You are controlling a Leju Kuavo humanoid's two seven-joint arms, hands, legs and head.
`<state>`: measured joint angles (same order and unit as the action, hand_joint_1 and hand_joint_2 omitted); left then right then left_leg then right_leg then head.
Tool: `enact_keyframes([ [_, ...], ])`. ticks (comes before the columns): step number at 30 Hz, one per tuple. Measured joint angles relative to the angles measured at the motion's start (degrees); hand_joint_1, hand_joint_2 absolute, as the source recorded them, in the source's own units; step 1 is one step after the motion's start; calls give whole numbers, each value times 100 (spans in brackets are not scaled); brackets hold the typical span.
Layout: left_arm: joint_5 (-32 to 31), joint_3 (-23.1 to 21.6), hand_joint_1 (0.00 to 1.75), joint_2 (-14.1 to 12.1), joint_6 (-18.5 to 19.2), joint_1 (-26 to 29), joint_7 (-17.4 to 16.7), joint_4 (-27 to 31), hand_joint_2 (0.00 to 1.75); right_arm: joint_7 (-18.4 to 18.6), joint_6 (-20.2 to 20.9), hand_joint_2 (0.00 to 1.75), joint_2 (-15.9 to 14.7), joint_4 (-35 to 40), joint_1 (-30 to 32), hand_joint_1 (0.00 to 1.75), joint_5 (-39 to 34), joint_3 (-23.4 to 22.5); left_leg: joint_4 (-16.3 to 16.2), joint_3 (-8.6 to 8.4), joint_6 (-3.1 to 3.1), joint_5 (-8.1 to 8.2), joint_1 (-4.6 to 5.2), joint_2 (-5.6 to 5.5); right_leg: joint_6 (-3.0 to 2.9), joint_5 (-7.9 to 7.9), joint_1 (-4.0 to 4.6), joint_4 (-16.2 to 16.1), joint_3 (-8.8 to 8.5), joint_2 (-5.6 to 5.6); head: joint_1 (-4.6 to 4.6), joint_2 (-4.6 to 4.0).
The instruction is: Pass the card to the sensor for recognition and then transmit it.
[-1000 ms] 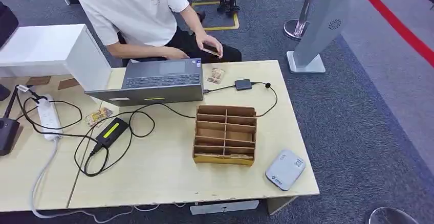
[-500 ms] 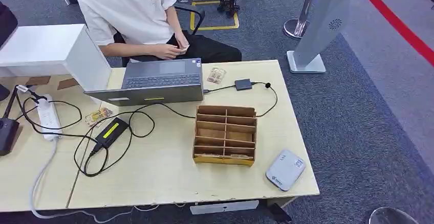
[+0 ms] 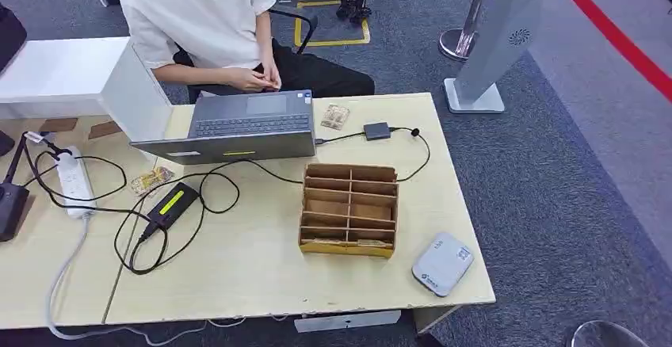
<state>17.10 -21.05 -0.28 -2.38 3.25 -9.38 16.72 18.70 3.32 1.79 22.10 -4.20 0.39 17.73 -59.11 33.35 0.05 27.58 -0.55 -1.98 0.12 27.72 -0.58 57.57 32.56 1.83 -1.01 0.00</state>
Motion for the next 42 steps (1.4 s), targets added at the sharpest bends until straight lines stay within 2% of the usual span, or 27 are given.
enact_keyframes([
  [6, -576, 582, 0, 0, 81, 159, 313, 81, 175, -598, -103, 175, -13, 4, 428, 0, -2, -482, 1, -1, 0, 0, 0, 0, 0, 0, 0, 0, 0, 0, 0, 2],
  [7, -662, 691, 0, 0, 88, 182, 361, 103, 0, -723, -120, 175, -17, 4, 492, 0, -2, -586, 1, -1, 0, 0, 0, 0, 0, 0, 0, 0, -1, 0, 0, 0],
  [15, -1433, 1492, 0, -2, 175, 379, 783, 302, 0, -1564, -269, 175, -68, 9, 1014, 0, -4, -1269, 1, 1, 0, 8, 0, 0, 0, 1, 0, 0, -3, -1, 0, 0],
  [16, -1536, 1577, 0, -2, 186, 400, 840, 326, 175, -1676, -299, 175, -72, 9, 1065, 0, -4, -1338, 1, 1, 0, 8, 0, 1, -1, 1, 0, 0, -3, -1, 0, 0],
  [19, -1669, 1730, 0, -2, 201, 443, 907, 374, 175, -1830, -319, 175, -85, 13, 1151, 0, -4, -1463, 1, 1, 0, 8, 0, 2, -1, 1, 0, 0, -3, 0, 0, 0],
  [26, -1708, 1920, 0, -2, 212, 473, 923, 435, 175, -1852, -324, 175, -96, 15, 1217, 0, -4, -1600, 1, -1, 0, 8, 0, 1, -1, 1, 0, 0, -5, -1, 0, 2],
  [30, -1653, 1874, 0, 2, 206, 458, 920, 439, 175, -1835, -332, 175, -98, 33, 1162, 0, -33, -1563, 2, 0, 0, 8, 0, 3, -1, 1, 0, 0, -6, -1, 2, 0],
  [42, -269, 1098, 0, 31, -431, 210, 428, 332, 175, -977, -686, 175, -175, 271, 674, 0, -724, -798, 1, -8, 1, 6, 0, 2, -1, -1, 0, 0, -10, -1, 0, 0],
])
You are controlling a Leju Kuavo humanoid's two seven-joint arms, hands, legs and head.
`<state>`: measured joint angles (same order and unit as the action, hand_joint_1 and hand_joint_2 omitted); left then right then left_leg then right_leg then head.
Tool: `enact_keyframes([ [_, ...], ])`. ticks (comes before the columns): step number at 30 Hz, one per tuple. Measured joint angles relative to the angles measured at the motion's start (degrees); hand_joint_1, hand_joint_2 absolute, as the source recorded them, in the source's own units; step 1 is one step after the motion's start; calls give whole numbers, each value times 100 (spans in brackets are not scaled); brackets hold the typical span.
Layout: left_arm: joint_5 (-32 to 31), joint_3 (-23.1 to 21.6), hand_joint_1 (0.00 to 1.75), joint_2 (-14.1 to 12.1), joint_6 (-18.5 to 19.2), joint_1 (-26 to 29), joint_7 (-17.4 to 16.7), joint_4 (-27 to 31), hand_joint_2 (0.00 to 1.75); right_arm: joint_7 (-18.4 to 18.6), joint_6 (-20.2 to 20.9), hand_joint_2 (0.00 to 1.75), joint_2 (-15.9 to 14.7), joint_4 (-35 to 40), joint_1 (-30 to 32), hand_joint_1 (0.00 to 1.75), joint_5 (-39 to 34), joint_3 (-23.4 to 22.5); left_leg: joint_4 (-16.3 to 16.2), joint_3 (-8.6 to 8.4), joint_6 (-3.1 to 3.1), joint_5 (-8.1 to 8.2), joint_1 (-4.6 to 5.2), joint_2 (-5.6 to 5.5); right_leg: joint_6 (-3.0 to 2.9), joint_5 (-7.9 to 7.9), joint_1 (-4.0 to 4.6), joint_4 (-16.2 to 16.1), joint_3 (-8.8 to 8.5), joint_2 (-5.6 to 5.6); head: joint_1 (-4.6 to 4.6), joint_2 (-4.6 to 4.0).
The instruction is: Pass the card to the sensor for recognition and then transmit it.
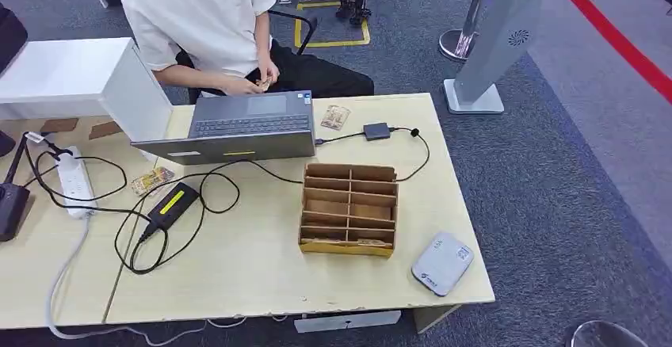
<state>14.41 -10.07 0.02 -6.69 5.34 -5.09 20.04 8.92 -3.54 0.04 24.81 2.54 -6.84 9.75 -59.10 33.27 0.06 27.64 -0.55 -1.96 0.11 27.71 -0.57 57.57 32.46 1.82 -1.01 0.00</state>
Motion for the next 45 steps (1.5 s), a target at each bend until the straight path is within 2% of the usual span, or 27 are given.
enact_keyframes([
  [6, 739, -482, 0, 17, -339, -155, -284, -166, 175, 446, -276, 175, -168, 230, -146, 0, -347, 546, -1, 0, 0, 0, 0, -2, 0, 0, 0, 0, 1, -1, 0, 0],
  [12, 1263, -799, 0, 26, -581, -261, -457, -302, 175, 760, -770, 175, -590, 822, 84, 0, -618, 1031, -2, 0, -1, 1, 1, -2, 1, 1, -1, -1, 2, -1, 0, 0],
  [21, 1728, -1048, 0, 63, -821, -317, -599, -411, 175, 1208, -1333, 175, -1112, 2099, 1088, 0, -278, 1086, -1, 2, -5, 6, 1, 0, 1, 3, -1, -2, 6, 0, 0, 0],
  [24, 1850, -1087, 0, 81, -883, -336, -625, -448, 175, 1309, -1410, 175, -1169, 2495, 1430, 0, -109, 1038, -1, 3, -5, 6, 1, 1, 1, 3, 0, -2, 5, 0, 0, 0],
  [32, 2157, -1203, 0, 120, -1038, -415, -688, -538, 175, 1587, -1423, 175, -1252, 3767, 2299, 0, 488, 530, -1, 4, -2, 8, 2, 1, 0, 4, -1, -2, 2, 0, 2, 2],
  [38, 2375, -1279, 0, 138, -1114, -448, -712, -584, 175, 1724, -1296, 175, -1384, 4595, 2717, 0, 831, -272, -1, 6, -4, 8, 6, 4, 2, 3, -1, -2, 1, 1, 2, 0],
  [41, 2480, -1312, 0, 151, -1158, -456, -732, -588, 175, 1667, -1047, 175, -1399, 4948, 2711, 0, 1049, -747, -1, 4, -4, 8, 7, 3, 2, 2, -5, -3, 1, 1, -2, 0],
  [45, 2600, -1336, 0, 177, -1182, -458, -741, -621, 175, 1395, -850, 175, -1344, 5282, 2593, 0, 1466, -1284, -2, 2, -4, 7, 7, 2, 3, 1, -7, -3, -1, 1, 2, 0],
])
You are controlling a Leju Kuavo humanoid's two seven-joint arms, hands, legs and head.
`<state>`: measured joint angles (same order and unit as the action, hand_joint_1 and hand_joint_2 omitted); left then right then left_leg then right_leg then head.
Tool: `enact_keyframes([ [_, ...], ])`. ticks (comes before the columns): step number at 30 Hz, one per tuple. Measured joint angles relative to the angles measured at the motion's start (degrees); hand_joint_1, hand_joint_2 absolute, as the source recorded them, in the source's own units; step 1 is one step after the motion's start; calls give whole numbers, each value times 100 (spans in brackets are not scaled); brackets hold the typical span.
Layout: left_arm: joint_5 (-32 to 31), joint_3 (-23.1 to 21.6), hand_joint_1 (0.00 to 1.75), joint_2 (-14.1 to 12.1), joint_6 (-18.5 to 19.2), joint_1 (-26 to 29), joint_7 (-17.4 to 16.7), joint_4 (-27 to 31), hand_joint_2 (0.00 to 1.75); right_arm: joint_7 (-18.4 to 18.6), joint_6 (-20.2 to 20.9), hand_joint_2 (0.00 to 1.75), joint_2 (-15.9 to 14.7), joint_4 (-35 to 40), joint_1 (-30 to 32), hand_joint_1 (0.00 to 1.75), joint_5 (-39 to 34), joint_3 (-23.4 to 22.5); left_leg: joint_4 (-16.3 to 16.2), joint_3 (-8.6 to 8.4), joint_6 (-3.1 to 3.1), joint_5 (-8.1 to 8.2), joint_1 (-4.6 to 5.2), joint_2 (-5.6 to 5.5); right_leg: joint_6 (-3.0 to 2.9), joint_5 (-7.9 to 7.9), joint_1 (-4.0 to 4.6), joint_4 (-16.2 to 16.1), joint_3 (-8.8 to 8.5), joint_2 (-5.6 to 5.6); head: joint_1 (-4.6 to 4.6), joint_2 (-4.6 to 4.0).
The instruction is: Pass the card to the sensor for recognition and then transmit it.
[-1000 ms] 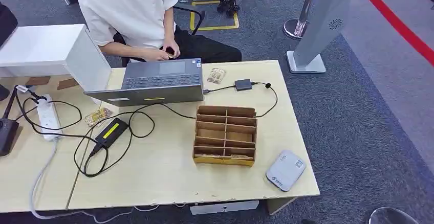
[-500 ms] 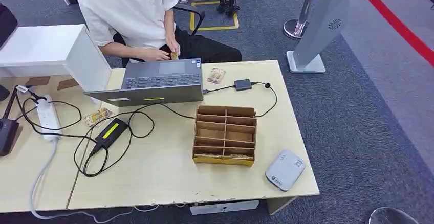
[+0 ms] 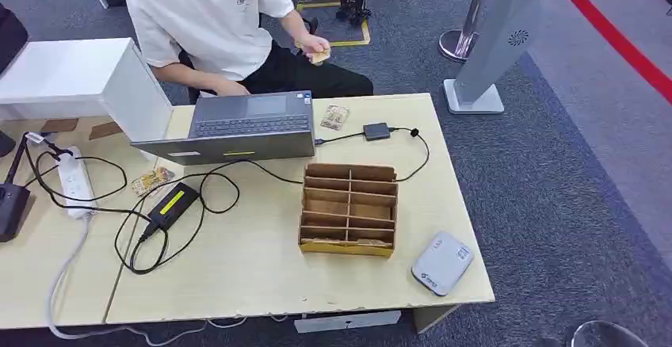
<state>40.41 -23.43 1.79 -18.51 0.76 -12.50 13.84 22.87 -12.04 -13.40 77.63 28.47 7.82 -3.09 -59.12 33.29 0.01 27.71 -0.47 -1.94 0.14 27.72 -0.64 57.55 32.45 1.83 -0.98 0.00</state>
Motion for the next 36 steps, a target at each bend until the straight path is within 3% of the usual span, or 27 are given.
enact_keyframes([
  [3, 85, -13, 0, 18, -28, -4, 0, -13, 175, -256, 66, 175, 31, 175, -129, 0, 378, -428, 0, -1, -2, -2, 0, 0, 0, 0, 0, 0, 0, 0, -2, 0],
  [4, 116, -24, 0, 24, -37, -4, 0, -13, 0, -333, 92, 175, 42, 226, -180, 0, 502, -563, 0, 0, -2, -2, 0, 0, 0, 0, 0, 0, 0, 0, 0, 2],
  [9, 275, -57, 0, 44, -53, -13, -2, -48, 0, -719, 123, 175, 85, 426, -458, 0, 1220, -1275, 0, -2, -2, -2, 0, -1, 0, 0, 0, 0, 1, 0, -2, 0],
  [10, 311, -68, 0, 46, -48, -15, -2, -52, 175, -787, 123, 175, 85, 455, -522, 0, 1388, -1414, 0, -2, -2, -2, 0, -1, 0, 0, 0, 0, 1, 0, -2, 0],
  [15, 514, -149, 0, 70, 13, -26, 15, -83, 175, -1008, 90, 175, 35, 558, -854, 0, 2211, -1990, 0, 2, -2, -2, 2, -1, 1, 0, -3, 0, 0, 0, 0, 2],
  [21, 781, -271, 0, 85, 138, -44, 123, -114, 175, -1048, -94, 175, -365, 610, -1353, 0, 3293, -2340, -1, 2, -3, -2, 5, -1, 1, -2, -5, 0, -1, -1, 0, 0],
  [27, 942, -394, 0, 83, 210, -117, 429, -184, 175, -1006, -321, 175, -717, 527, -2065, 0, 4196, -2228, -1, 3, -11, -8, 4, -5, 1, -3, -5, 1, -2, -5, 0, 0],
  [36, 1095, -512, 0, 79, 522, -149, 789, -203, 175, -1061, -791, 175, -785, -87, -3241, 0, 5172, -1501, -1, 3, -14, -12, 4, -7, 2, -3, -4, 3, -3, -8, 0, 0],
])
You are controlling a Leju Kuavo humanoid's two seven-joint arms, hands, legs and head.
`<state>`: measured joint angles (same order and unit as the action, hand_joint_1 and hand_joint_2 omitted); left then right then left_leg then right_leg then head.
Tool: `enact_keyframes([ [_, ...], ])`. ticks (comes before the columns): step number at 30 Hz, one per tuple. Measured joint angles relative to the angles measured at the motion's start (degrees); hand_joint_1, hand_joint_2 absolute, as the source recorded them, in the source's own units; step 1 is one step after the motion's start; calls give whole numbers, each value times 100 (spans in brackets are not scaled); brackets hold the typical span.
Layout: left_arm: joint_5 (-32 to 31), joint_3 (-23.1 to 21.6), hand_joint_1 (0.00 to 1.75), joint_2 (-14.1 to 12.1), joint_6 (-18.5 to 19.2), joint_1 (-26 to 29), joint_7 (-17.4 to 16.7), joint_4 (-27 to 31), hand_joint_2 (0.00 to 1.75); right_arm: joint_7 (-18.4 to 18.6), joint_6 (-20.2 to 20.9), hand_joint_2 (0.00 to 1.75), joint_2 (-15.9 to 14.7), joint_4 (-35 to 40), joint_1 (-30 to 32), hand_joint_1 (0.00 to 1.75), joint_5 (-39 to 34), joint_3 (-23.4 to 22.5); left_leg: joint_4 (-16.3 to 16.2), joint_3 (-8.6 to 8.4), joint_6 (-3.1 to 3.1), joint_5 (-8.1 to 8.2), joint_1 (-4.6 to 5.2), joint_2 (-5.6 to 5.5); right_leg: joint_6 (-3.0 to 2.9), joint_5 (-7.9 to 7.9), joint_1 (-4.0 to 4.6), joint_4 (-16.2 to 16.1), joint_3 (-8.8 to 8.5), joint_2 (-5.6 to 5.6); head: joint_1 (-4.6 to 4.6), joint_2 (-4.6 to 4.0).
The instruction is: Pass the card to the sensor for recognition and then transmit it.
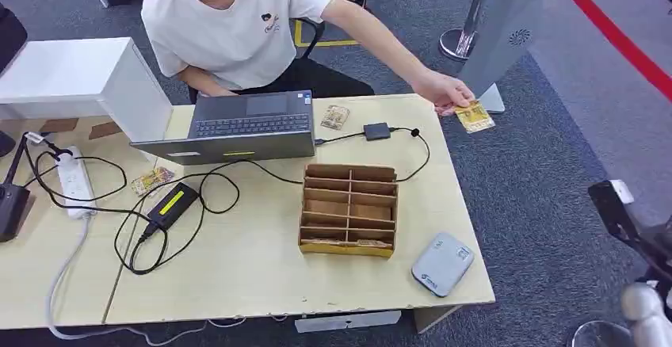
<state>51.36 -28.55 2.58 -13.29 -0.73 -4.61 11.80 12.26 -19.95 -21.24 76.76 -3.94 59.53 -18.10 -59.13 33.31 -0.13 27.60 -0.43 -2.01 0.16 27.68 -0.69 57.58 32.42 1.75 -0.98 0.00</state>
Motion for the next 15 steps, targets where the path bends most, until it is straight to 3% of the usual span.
enact_keyframes([
  [8, 59, -185, 0, 22, 269, -48, 322, -15, 175, -72, -471, 175, 221, -455, -985, 0, 757, 935, 0, 1, 5, -3, -1, -2, 1, -2, 1, 4, 0, -2, 0, 0],
  [15, 55, -372, 0, 39, 490, -73, 595, -26, 175, -109, -763, 175, 752, -752, -1763, 0, 1363, 1883, 0, 1, 9, -11, -3, -8, 0, -2, 2, 8, 0, -5, 0, 2],
])
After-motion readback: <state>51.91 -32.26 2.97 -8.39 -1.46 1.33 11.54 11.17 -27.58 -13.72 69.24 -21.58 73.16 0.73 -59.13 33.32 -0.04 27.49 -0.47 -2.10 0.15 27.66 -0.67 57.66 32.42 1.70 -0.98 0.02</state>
